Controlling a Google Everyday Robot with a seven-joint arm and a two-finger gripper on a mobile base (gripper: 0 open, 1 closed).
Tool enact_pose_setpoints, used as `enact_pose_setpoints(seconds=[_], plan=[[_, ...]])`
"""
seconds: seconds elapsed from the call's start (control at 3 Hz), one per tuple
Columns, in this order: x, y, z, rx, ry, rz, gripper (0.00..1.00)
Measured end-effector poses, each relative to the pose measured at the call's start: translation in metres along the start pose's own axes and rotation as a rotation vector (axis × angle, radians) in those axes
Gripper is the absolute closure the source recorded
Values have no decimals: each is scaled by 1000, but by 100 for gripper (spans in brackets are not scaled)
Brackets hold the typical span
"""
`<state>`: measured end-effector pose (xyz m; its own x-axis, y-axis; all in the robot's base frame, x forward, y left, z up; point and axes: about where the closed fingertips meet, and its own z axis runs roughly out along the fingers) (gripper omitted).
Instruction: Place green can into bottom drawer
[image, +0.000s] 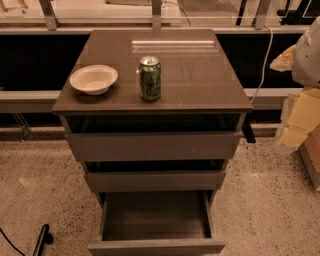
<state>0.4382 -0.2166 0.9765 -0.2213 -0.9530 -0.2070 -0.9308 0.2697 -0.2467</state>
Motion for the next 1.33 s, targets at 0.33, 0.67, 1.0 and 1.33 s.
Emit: enact_pose_setpoints(seconds=[0.33, 0.67, 1.0, 1.33], plan=[[0, 0, 0, 0, 0, 0, 0], [-5, -4, -1, 9, -16, -12, 0], [-31, -25, 5, 17, -74, -89, 0], [-76, -57, 13, 16, -192, -198, 0]])
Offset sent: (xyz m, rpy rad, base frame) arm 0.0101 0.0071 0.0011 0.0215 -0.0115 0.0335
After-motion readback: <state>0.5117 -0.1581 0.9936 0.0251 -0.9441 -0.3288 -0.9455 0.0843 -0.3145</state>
